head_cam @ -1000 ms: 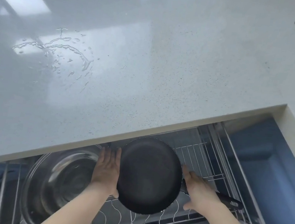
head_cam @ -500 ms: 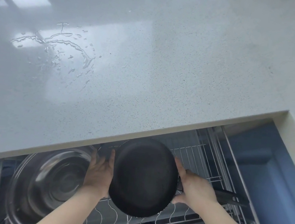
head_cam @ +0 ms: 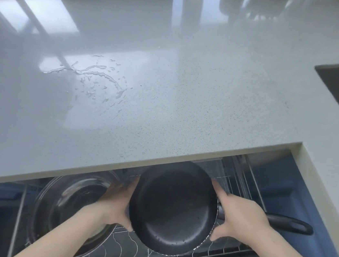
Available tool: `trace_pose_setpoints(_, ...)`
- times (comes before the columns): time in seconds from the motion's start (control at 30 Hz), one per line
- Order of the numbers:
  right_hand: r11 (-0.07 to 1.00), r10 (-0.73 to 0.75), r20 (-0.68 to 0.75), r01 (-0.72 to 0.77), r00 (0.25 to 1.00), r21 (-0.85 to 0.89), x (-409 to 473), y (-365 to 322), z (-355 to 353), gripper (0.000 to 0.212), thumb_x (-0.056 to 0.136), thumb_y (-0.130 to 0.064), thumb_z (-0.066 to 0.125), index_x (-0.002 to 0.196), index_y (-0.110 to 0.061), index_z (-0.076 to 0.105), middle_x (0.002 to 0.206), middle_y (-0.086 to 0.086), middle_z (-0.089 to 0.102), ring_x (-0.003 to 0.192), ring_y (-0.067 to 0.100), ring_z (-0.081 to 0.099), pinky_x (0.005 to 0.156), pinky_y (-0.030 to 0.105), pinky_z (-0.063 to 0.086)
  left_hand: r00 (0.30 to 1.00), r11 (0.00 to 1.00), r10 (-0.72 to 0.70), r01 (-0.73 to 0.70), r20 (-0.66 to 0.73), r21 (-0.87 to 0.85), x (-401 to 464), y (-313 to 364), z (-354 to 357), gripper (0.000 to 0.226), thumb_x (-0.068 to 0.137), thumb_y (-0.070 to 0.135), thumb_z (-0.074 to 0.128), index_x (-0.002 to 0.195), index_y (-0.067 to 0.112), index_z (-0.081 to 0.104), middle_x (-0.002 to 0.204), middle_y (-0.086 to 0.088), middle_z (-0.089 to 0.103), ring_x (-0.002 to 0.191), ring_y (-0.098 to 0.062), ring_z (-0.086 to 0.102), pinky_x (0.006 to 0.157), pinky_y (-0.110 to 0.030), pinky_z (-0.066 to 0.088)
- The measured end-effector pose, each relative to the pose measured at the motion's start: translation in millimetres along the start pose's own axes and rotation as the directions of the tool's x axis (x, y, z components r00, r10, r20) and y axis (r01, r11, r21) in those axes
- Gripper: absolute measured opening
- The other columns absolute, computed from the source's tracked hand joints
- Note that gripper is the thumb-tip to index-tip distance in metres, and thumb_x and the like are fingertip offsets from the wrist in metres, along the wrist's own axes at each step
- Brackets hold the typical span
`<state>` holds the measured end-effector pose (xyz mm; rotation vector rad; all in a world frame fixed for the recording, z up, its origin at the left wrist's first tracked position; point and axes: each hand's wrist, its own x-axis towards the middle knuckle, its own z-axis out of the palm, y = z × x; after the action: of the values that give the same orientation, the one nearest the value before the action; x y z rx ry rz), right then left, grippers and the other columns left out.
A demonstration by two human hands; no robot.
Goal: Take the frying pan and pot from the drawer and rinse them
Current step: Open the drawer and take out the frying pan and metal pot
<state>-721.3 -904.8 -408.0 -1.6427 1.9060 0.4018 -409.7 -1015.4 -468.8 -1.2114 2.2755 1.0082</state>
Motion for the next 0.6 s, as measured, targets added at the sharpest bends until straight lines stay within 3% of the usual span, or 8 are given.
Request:
trace_pose_setpoints(0.03, 1.000, 0.002, 0.012, -0.002, 1.000, -0.019, -6.6, 1.7, -6.2, 0.141, 0.046, -0.074, 0.077, 0.149, -0.041, -0.014, 0.093, -0.008, 0.060, 0.090, 0.020, 0.065, 0.069, 0.034, 0.053, 0.999, 0.998, 0.008, -0.006, 0.035, -0.057, -5.9, 4.6, -3.2, 0.143, 0.040, 0.045, 0.088, 0.146, 0.054, -0.007, 0.142, 0.016, 0.044, 0.122, -0.012, 0.053, 0.098, -0.032, 0.048)
trace_pose_setpoints(0.1, 0.999, -0.001, 0.031, 0.003, 1.000, -0.042, -21.0, 4.5, -18.3, 0.143, 0.045, -0.075, 0.075, 0.150, -0.039, -0.015, 0.087, -0.010, 0.056, 0.088, 0.018, 0.063, 0.067, 0.033, 0.052, 0.992, 0.977, 0.051, -0.025, 0.119, -0.211, -18.5, 11.1, -6.3, 0.139, 0.049, 0.026, 0.089, 0.141, 0.061, -0.008, 0.123, 0.024, 0.055, 0.099, 0.004, 0.060, 0.078, -0.018, 0.052)
trace_pose_setpoints(0.17, 0.998, -0.010, 0.047, 0.013, 0.999, -0.054, -36.7, 6.9, -30.0, 0.143, 0.046, -0.073, 0.076, 0.150, -0.039, -0.016, 0.079, -0.011, 0.052, 0.081, 0.015, 0.059, 0.064, 0.031, 0.048, 0.985, 0.944, 0.094, -0.042, 0.146, -0.328, -34.2, 18.8, -10.8, 0.137, 0.055, 0.012, 0.089, 0.142, 0.061, -0.006, 0.120, 0.034, 0.053, 0.105, 0.014, 0.053, 0.082, -0.011, 0.049)
trace_pose_setpoints(0.27, 0.998, -0.024, 0.059, 0.028, 0.998, -0.064, -60.8, 12.3, -41.2, 0.143, 0.045, -0.074, 0.075, 0.151, -0.040, -0.015, 0.085, -0.010, 0.057, 0.091, 0.014, 0.062, 0.069, 0.031, 0.049, 0.981, 0.907, 0.126, -0.053, 0.148, -0.418, -56.8, 35.3, -16.2, 0.131, 0.060, 0.003, 0.089, 0.144, 0.051, 0.001, 0.127, 0.031, 0.049, 0.105, 0.020, 0.051, 0.084, -0.005, 0.044)
trace_pose_setpoints(0.5, 0.998, -0.022, 0.004, 0.023, 1.000, -0.067, -112.5, 22.8, -60.2, 0.143, 0.043, -0.075, 0.074, 0.151, -0.043, -0.013, 0.110, -0.013, 0.064, 0.107, 0.011, 0.060, 0.077, 0.029, 0.049, 0.984, 0.858, 0.148, -0.079, 0.096, -0.507, -89.4, 65.7, -18.5, 0.127, 0.060, 0.005, 0.091, 0.149, 0.042, 0.007, 0.135, 0.023, 0.047, 0.113, 0.006, 0.056, 0.091, -0.015, 0.049)
trace_pose_setpoints(0.6, 0.998, -0.011, -0.023, 0.010, 1.000, -0.068, -131.5, 28.6, -65.7, 0.143, 0.043, -0.074, 0.073, 0.151, -0.041, -0.013, 0.098, -0.013, 0.062, 0.101, 0.010, 0.060, 0.072, 0.027, 0.047, 0.984, 0.863, 0.166, -0.116, 0.061, -0.491, -99.3, 79.4, -22.4, 0.130, 0.058, 0.014, 0.092, 0.146, 0.054, 0.006, 0.134, 0.025, 0.049, 0.117, -0.006, 0.058, 0.098, -0.027, 0.051)
